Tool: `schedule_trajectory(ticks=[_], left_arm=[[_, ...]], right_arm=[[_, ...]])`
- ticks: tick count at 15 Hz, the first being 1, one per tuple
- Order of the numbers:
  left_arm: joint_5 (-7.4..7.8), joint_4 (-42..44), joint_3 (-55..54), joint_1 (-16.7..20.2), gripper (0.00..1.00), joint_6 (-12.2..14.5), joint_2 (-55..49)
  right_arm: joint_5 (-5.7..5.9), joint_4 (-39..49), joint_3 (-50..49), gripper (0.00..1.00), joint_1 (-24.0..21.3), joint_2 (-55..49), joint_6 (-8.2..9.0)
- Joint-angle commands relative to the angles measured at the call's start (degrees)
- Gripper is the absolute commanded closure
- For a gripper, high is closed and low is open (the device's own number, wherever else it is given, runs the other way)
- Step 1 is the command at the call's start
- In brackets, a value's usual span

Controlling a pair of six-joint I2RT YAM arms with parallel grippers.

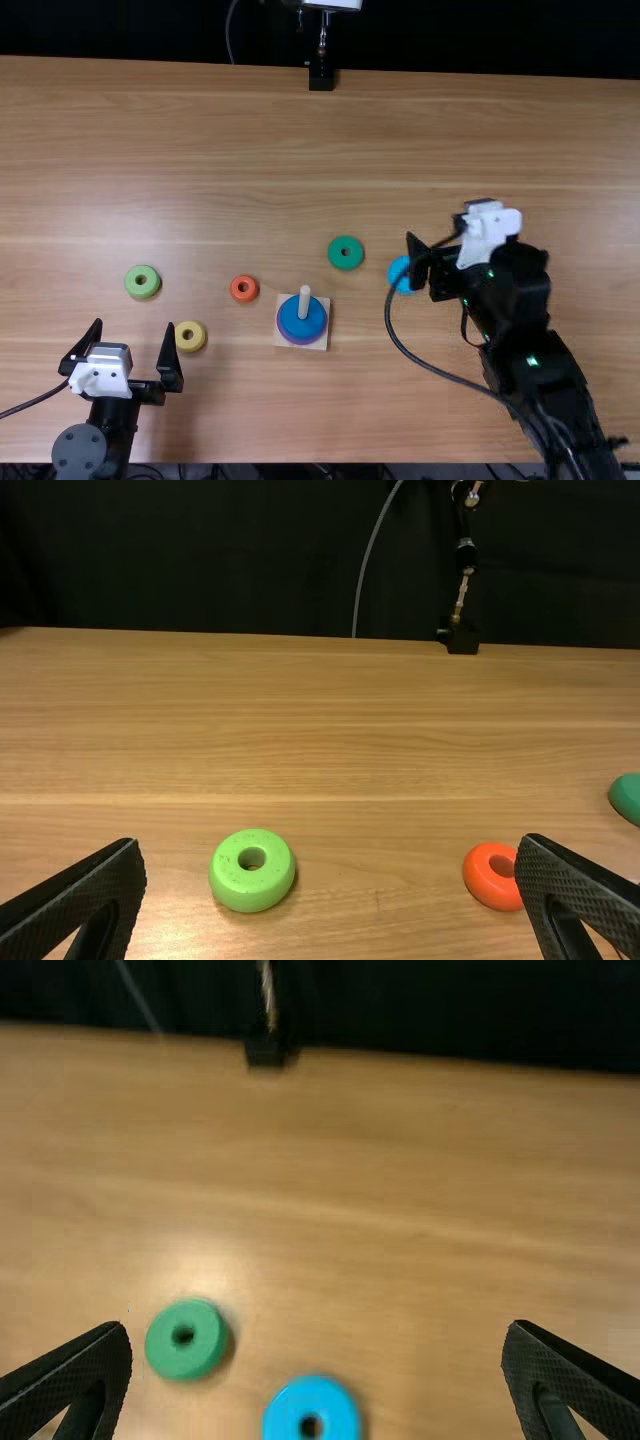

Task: Build the Hanoi tower: stack the rings onto the peg from bottom to top in this color order: purple, dark blue, light blue, dark green, light green, yellow, orange.

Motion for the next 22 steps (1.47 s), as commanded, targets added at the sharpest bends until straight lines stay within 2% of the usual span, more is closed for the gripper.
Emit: schedule_trajectory(ticks=[1,5,7,9,13,22], left_arm=[[0.23,-0.52,-2.59,0.51,0.00,0.89,-0.71],[0.23,-0.52,-2.59,0.51,0.00,0.99,-0.71],[0.23,-0.52,-2.59,0.51,0.00,0.89,-0.71],[0.23,-0.52,-2.59,0.51,0.00,0.99,-0.71],[0.23,-0.52,-2.59,0.51,0.00,0.99,-0.71],[0.23,-0.52,-2.59,0.51,0.00,0.99,-0.71]], right_arm=[[-0.24,-2.66,3.55,0.00,0.71,4.33,0.08],[-0.24,-7.62,8.74,0.00,0.97,17.42,-0.03],[-0.24,-10.26,10.58,0.00,3.70,21.82,-0.35],[-0.24,-12.58,12.17,0.00,4.23,25.33,-0.35],[0.28,-13.00,15.42,0.00,3.88,30.25,-0.13],[0.39,-17.85,15.94,0.00,3.44,32.63,-0.24]])
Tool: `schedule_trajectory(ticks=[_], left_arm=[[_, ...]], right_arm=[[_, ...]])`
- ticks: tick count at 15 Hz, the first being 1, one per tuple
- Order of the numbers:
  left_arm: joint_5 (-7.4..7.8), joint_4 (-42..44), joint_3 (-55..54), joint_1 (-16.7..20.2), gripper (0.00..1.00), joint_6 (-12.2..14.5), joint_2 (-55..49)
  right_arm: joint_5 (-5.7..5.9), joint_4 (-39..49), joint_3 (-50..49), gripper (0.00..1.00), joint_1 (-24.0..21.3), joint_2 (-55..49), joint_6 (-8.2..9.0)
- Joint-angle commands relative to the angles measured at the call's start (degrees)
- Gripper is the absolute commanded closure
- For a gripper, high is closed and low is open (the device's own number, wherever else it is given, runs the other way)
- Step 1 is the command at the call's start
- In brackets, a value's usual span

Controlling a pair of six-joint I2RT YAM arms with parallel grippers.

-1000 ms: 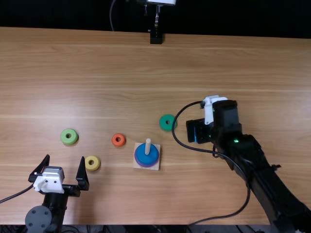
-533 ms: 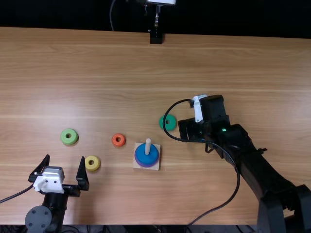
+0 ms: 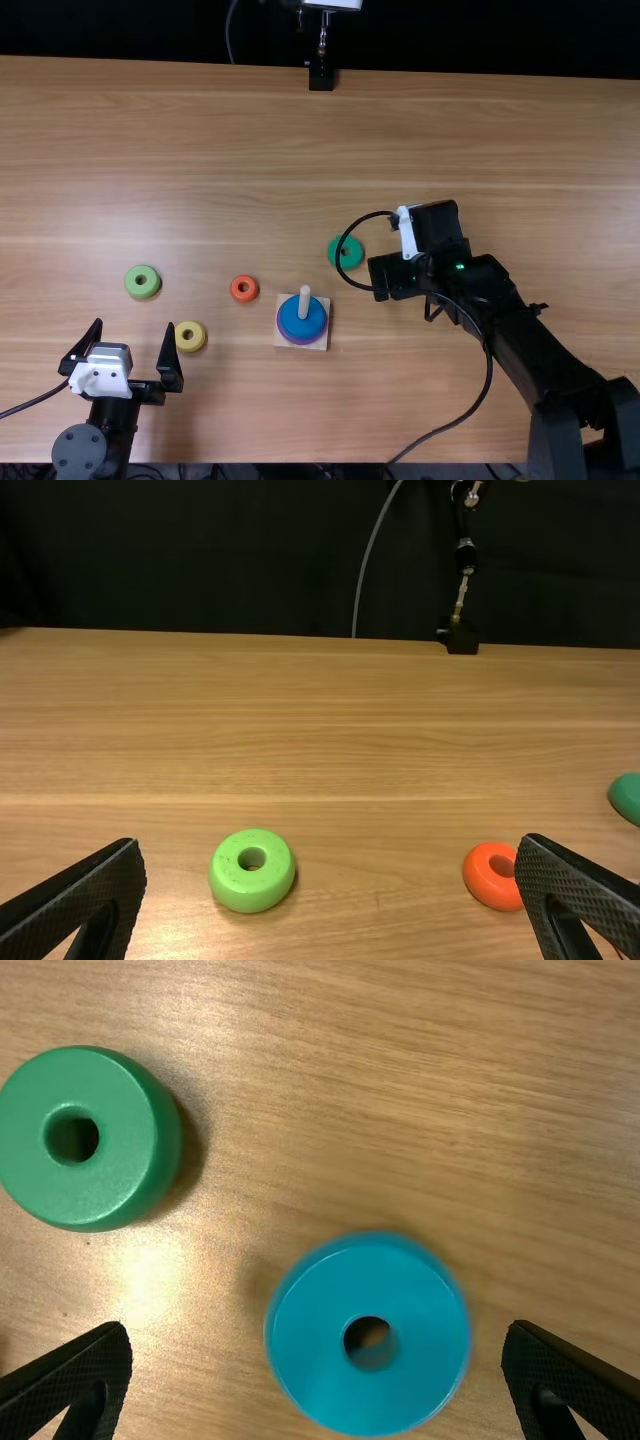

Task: Build the Hanoi tower: stack the rings onto the peg from bottom to top in this color order: purple, dark blue, light blue, dark green, light green, yellow, orange.

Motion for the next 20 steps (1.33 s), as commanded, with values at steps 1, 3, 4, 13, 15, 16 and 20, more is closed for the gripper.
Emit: schedule_trajectory(ticks=[1,3,4,13,15,16,20], left_arm=[[0.19,-0.56,-2.55,0.51,0.00,0.97,-0.71],[0.19,-0.56,-2.55,0.51,0.00,0.97,-0.71],[0.19,-0.56,-2.55,0.51,0.00,0.97,-0.71],[0.19,-0.56,-2.55,0.51,0.00,0.97,-0.71],[0.19,-0.56,-2.55,0.51,0.00,0.97,-0.71],[0.19,-0.56,-2.55,0.51,0.00,0.86,-0.71],[0.19,-0.56,-2.55,0.51,0.00,0.97,-0.71]], right_arm=[[0.35,-0.04,1.87,0.00,-0.41,3.43,-0.28],[0.35,-0.04,1.96,0.00,-0.41,3.70,-0.17],[0.35,-0.04,2.31,0.00,-0.41,3.87,-0.17],[0.35,-2.46,2.75,0.00,-0.41,5.46,-0.28],[0.35,-2.99,2.84,0.00,-0.41,5.90,-0.28],[0.35,-2.99,2.84,0.00,-0.41,6.16,-0.39],[0.35,-3.09,2.75,0.00,-0.41,6.16,-0.39]])
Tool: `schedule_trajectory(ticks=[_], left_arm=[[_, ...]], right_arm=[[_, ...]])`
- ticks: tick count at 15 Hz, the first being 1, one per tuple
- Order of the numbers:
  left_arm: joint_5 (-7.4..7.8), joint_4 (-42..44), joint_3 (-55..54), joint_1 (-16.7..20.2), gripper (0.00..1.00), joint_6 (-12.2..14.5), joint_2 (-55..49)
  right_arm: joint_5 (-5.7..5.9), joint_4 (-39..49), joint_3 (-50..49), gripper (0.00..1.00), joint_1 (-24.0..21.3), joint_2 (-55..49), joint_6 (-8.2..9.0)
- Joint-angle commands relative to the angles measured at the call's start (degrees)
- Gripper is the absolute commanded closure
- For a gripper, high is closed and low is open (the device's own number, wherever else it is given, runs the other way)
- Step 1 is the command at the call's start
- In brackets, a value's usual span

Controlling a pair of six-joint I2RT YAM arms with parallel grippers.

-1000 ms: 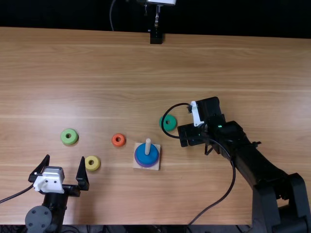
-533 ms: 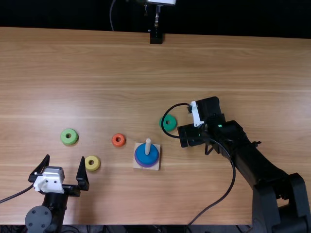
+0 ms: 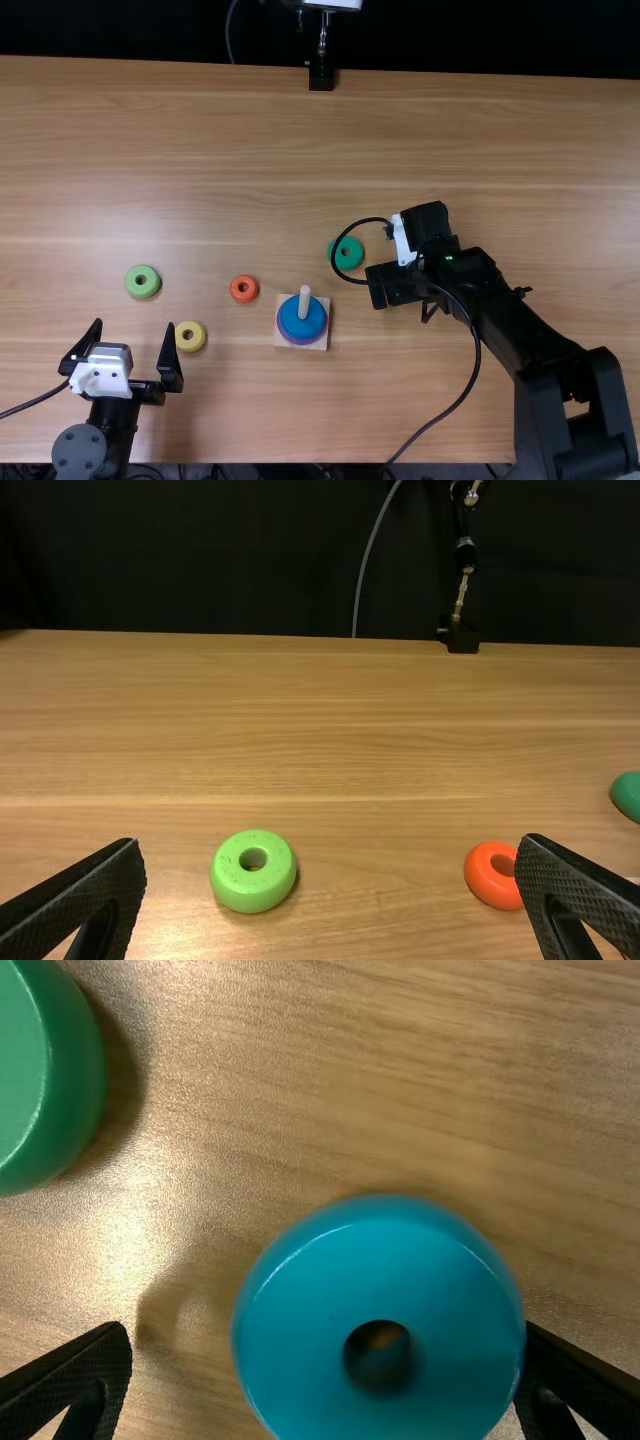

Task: Build the Hanoi tower: stack the rings onto the peg from bottom to top in this color order: purple, dark blue, light blue, dark green, light green, yellow, orange.

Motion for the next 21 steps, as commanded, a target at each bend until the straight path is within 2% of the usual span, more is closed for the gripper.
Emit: schedule_trajectory(ticks=[1,2,3,5,6,10,16,21], left_arm=[[0.17,-0.58,-2.55,0.53,0.00,0.55,-0.67],[0.17,-0.58,-2.55,0.53,0.00,0.55,-0.67],[0.17,-0.58,-2.55,0.53,0.00,0.45,-0.67],[0.17,-0.58,-2.55,0.53,0.00,0.45,-0.67],[0.17,-0.58,-2.55,0.53,0.00,0.55,-0.67],[0.17,-0.58,-2.55,0.53,0.00,0.55,-0.67],[0.17,-0.58,-2.55,0.53,0.00,0.45,-0.67],[0.17,-0.58,-2.55,0.53,0.00,0.45,-0.67]], right_arm=[[0.28,-0.10,1.35,0.00,-0.41,0.67,-0.36],[0.28,-0.10,1.17,0.28,-0.41,0.67,-0.15],[0.28,0.01,1.09,0.60,-0.41,0.59,-0.26],[0.28,0.01,0.73,0.96,-0.50,0.59,-0.26],[0.28,0.12,0.73,1.00,-0.50,0.59,-0.26],[0.17,-0.73,1.35,1.00,-0.41,0.41,-0.26],[-0.04,-22.98,9.52,1.00,0.20,-0.03,0.27],[-0.35,-33.95,18.14,1.00,1.96,-8.29,0.59]])
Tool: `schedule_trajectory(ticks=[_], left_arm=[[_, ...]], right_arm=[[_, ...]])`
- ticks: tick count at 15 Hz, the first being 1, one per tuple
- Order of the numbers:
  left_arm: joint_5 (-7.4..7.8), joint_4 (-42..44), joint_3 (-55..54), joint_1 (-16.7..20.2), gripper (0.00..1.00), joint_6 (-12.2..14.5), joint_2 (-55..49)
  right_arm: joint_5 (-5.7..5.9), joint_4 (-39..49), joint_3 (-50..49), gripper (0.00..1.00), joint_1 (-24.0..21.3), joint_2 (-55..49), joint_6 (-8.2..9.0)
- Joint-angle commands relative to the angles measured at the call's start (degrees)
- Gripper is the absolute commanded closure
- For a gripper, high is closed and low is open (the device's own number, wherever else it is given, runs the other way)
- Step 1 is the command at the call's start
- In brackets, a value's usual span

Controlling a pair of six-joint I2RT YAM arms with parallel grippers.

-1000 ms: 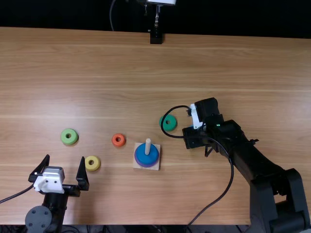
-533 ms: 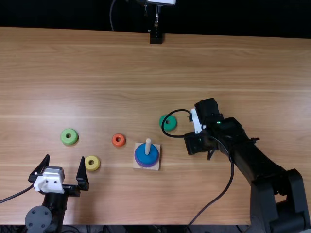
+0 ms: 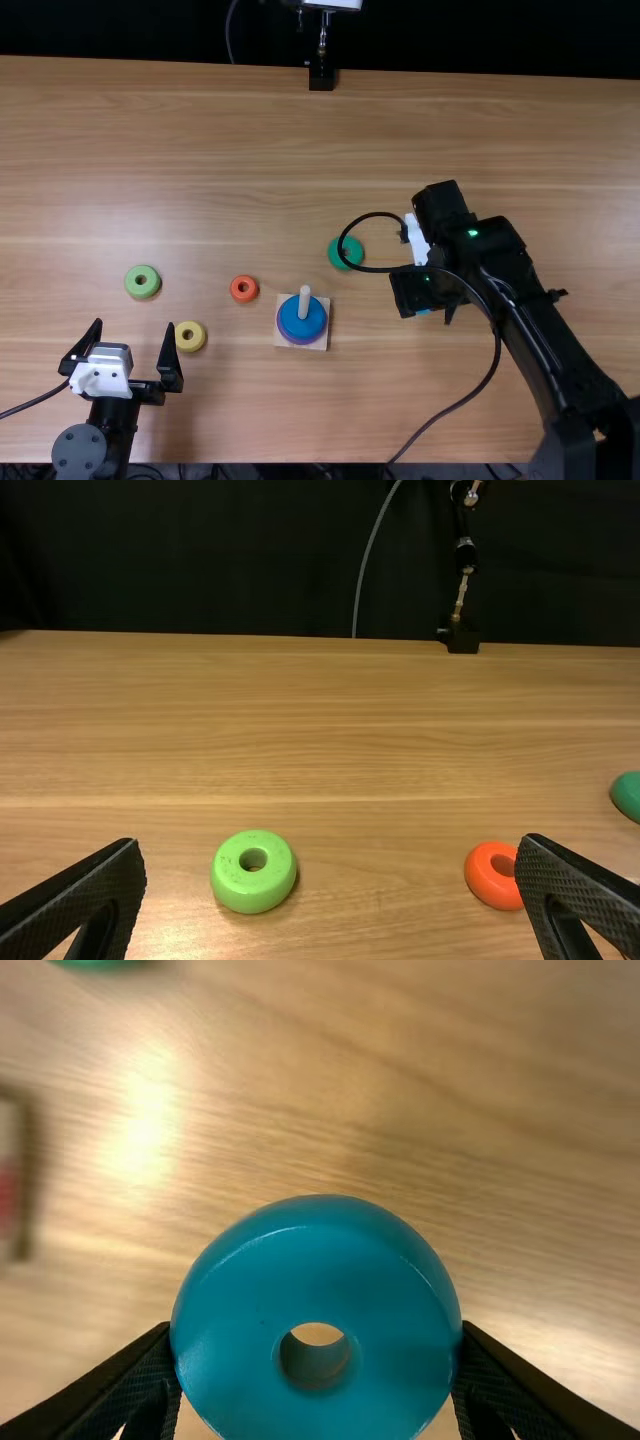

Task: Build the Hanoi tower: stack the rings onto the peg from bottom to top in this color order: purple, dark blue, light blue, dark green, light green, yellow, orange.

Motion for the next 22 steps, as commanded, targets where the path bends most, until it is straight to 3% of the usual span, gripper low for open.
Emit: schedule_trajectory(ticks=[1,5,10,13,15,22], left_arm=[[0.19,-0.58,-2.55,0.51,0.00,0.49,-0.67],[0.19,-0.58,-2.55,0.51,0.00,0.38,-0.67],[0.19,-0.58,-2.55,0.51,0.00,0.49,-0.67],[0.19,-0.58,-2.55,0.51,0.00,0.38,-0.67],[0.19,-0.58,-2.55,0.51,0.00,0.38,-0.67],[0.19,-0.58,-2.55,0.51,0.00,0.49,-0.67]], right_arm=[[-0.20,-1.36,4.66,1.00,2.80,-2.35,0.35],[-0.31,-8.53,12.31,1.00,7.81,-2.52,0.98],[-0.31,-12.86,20.22,1.00,14.84,-2.43,6.15],[-0.31,-12.86,23.30,1.00,18.01,-2.26,7.31],[-0.31,-12.86,25.40,1.00,19.15,-2.17,9.20],[-0.31,-12.54,28.48,1.00,23.63,-2.00,9.94]])
